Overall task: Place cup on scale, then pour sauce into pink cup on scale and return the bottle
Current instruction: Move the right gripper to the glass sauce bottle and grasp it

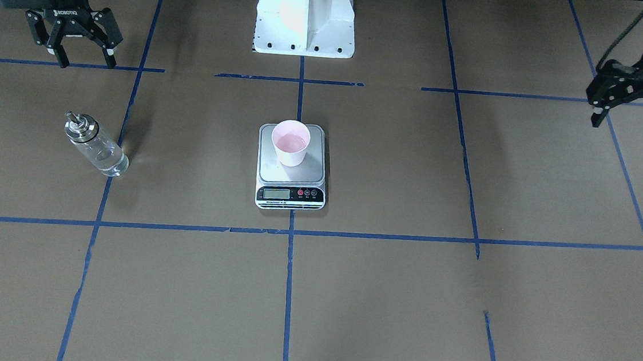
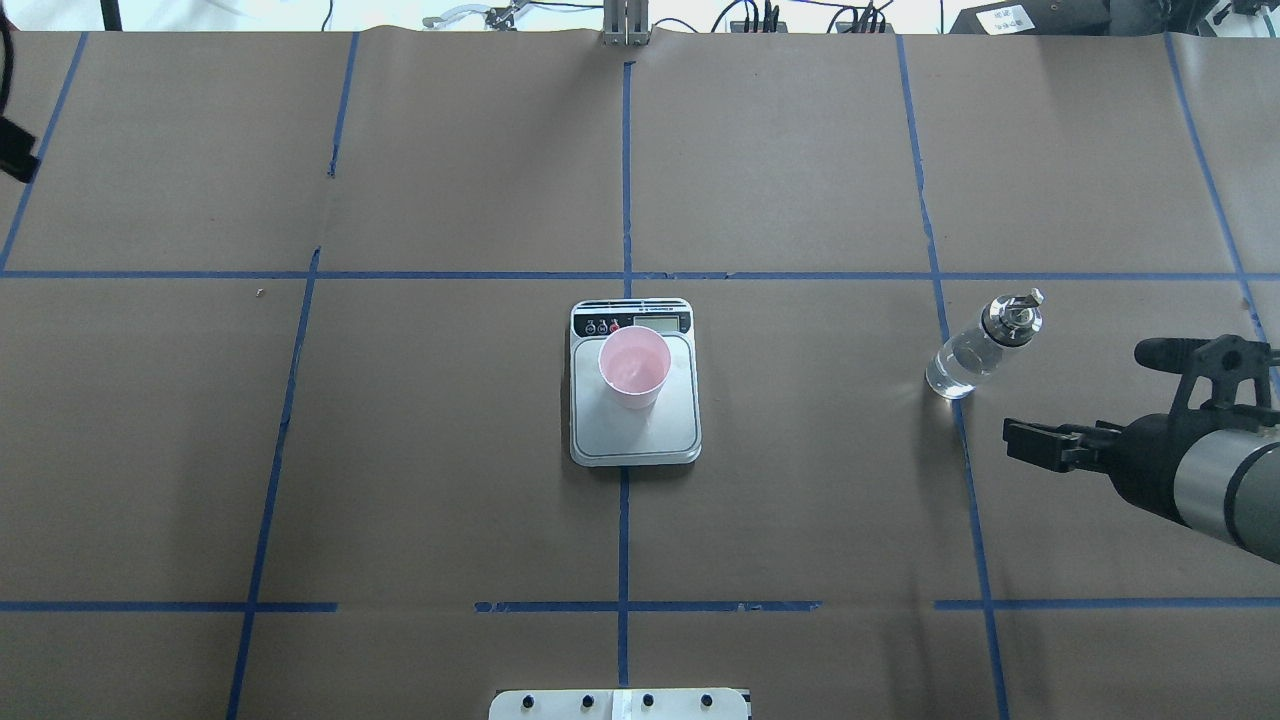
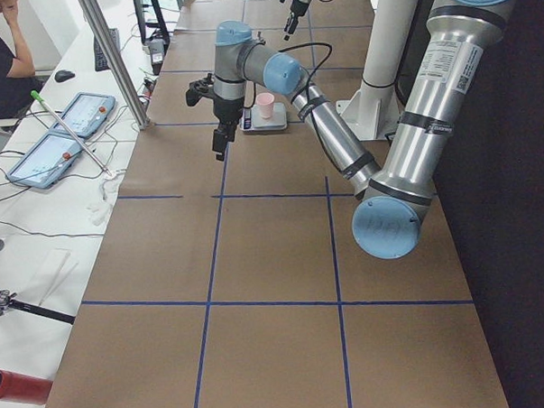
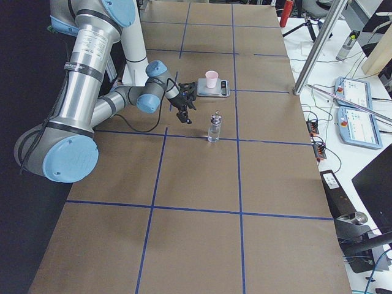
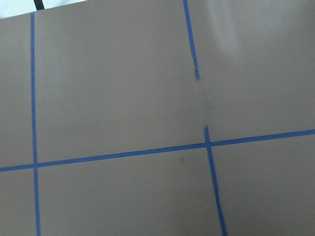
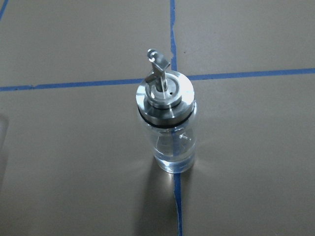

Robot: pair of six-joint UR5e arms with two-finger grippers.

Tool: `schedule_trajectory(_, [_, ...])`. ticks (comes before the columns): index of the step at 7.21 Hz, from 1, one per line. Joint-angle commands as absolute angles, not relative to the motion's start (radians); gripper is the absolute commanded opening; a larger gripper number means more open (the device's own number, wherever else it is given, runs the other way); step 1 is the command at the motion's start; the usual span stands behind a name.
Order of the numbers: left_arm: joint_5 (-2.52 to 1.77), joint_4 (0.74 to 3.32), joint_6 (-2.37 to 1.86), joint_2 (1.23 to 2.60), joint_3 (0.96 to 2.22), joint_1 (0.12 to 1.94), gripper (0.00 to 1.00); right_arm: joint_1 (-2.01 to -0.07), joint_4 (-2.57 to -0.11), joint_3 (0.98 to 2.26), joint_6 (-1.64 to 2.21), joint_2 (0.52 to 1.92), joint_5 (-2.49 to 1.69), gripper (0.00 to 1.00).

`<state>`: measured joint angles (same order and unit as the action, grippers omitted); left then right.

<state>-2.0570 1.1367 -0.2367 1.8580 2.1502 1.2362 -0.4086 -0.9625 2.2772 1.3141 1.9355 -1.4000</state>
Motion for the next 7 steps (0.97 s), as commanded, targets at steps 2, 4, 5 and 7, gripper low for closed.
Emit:
schedule_trajectory(2, [-2.056, 1.288, 0.237, 1.680, 2.087, 1.392, 1.00, -0.358, -0.865, 2.191, 1.298, 1.933, -1.226, 1.00])
schedule_trajectory(4, [-2.057, 1.394, 0.229, 1.634, 2.048, 1.405, 1.00, -0.309, -0.820, 2.116, 1.246, 1.907, -1.068, 1.00])
schedule_trajectory(5, [-2.057, 1.422, 0.239, 1.634, 2.021, 1.420, 1.00, -0.307, -0.758, 2.050, 1.215, 1.881, -1.027, 1.00])
schedule_trajectory(7, [-2.056, 1.430, 0.239, 1.634, 2.019, 1.420, 1.00, -0.307, -0.738, 1.988, 1.195, 1.822, -1.022, 1.00])
